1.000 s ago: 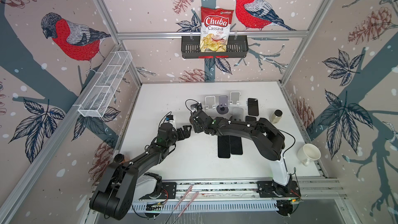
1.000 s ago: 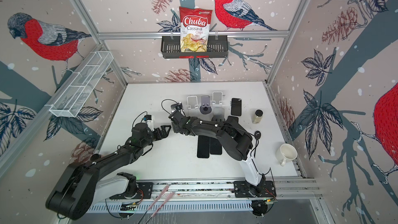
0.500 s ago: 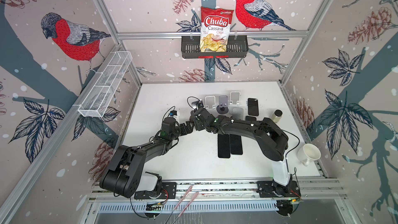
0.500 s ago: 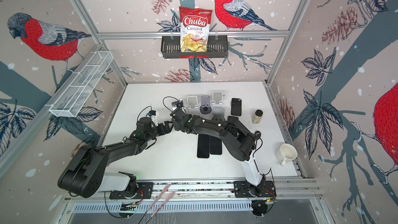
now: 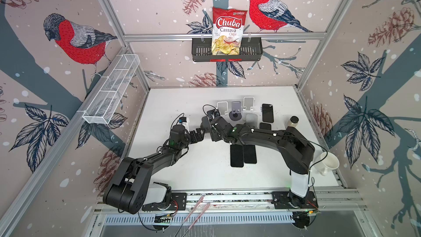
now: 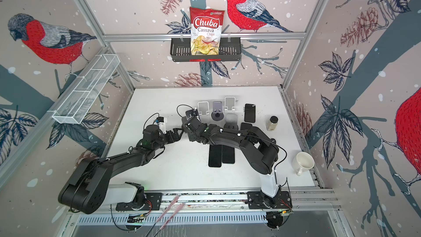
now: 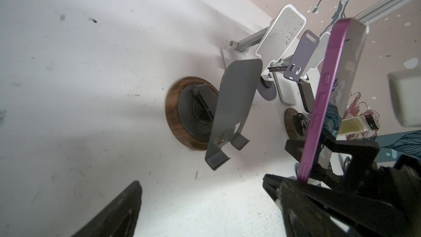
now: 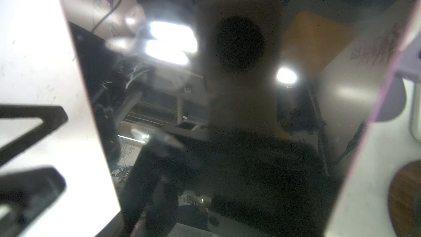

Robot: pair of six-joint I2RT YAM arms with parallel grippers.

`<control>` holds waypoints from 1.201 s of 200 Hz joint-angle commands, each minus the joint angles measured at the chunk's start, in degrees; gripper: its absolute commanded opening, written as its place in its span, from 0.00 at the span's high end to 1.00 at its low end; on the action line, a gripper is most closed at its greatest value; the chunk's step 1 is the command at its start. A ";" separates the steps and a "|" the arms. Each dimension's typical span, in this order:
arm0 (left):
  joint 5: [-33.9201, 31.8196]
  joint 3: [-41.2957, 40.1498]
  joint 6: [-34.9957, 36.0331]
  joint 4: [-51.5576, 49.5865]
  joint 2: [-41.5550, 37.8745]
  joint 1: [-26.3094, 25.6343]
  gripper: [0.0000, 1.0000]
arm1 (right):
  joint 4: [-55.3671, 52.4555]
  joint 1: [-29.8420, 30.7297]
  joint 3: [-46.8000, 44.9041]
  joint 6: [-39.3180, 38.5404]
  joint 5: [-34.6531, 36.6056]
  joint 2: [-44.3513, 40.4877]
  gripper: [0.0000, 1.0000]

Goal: Remove the phone from the phone stand
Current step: Remove the phone from the phone stand, then place the phone at the center of the table.

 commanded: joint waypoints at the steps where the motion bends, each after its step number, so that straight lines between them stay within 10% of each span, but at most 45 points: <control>1: 0.08 -0.29 -0.12 2.41 -0.81 0.00 0.06 | 0.82 0.09 -2.17 1.76 0.22 -2.35 0.44; 240: 2.48 -3.09 1.23 -0.04 -6.35 -0.03 0.06 | -2.67 5.70 -14.02 10.07 -5.68 -8.36 0.44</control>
